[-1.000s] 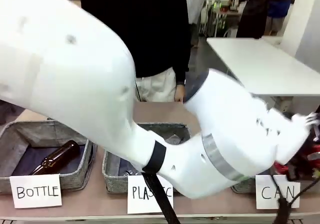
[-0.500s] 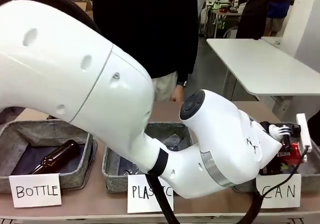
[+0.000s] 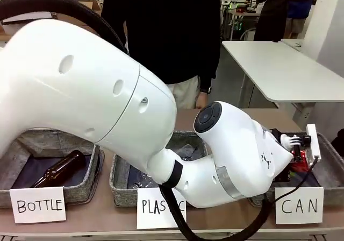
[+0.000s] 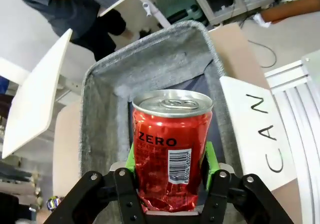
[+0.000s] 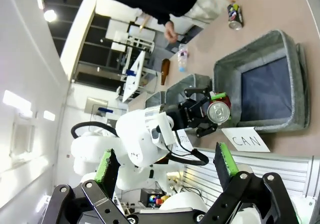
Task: Sort the can waste into the basket.
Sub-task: Pick up the can waste from the table and place it in the right Fabric basket.
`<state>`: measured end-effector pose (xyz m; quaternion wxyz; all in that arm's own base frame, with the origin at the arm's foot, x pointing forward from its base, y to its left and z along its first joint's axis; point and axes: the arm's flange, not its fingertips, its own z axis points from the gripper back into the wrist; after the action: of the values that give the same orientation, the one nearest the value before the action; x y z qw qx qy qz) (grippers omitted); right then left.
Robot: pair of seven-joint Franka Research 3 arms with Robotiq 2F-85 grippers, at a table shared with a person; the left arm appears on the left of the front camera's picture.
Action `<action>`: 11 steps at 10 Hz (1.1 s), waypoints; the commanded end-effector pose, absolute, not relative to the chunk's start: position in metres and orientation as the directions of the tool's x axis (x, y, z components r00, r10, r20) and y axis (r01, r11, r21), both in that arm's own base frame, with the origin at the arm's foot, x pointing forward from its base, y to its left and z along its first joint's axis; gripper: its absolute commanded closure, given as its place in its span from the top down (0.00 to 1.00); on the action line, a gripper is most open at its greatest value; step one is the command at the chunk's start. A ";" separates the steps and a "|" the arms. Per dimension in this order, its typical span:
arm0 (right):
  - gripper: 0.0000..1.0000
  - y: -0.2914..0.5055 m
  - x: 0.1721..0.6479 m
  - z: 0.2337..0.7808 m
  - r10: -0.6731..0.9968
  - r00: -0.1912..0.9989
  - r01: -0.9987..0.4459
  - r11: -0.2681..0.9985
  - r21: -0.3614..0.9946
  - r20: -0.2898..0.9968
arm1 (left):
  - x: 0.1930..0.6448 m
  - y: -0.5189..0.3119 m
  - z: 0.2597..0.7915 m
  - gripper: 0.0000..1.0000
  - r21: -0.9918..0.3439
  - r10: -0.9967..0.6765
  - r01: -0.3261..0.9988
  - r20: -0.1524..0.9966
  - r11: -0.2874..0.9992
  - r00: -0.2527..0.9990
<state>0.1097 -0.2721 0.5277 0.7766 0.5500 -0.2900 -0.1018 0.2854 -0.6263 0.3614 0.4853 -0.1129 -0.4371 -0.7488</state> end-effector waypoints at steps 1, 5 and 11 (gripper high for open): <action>1.00 -0.273 0.100 0.528 -0.488 0.795 -0.176 0.384 0.906 0.361 | 0.289 -0.651 0.390 1.00 0.529 -0.644 0.838 0.597 -0.132 -0.478; 1.00 -0.273 0.100 0.528 -0.488 0.795 -0.176 0.384 0.906 0.361 | 0.298 -0.642 0.409 1.00 0.497 -0.669 0.861 0.605 -0.107 -0.432; 1.00 -0.273 0.100 0.528 -0.488 0.795 -0.176 0.384 0.906 0.361 | 0.324 -0.502 0.536 1.00 0.351 -0.861 0.936 0.473 -0.011 -0.187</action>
<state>0.1095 -0.2718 0.5280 0.7775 0.5485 -0.2898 -0.1035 0.3477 -0.5056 0.4651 0.5940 -0.0835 -0.3354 -0.7264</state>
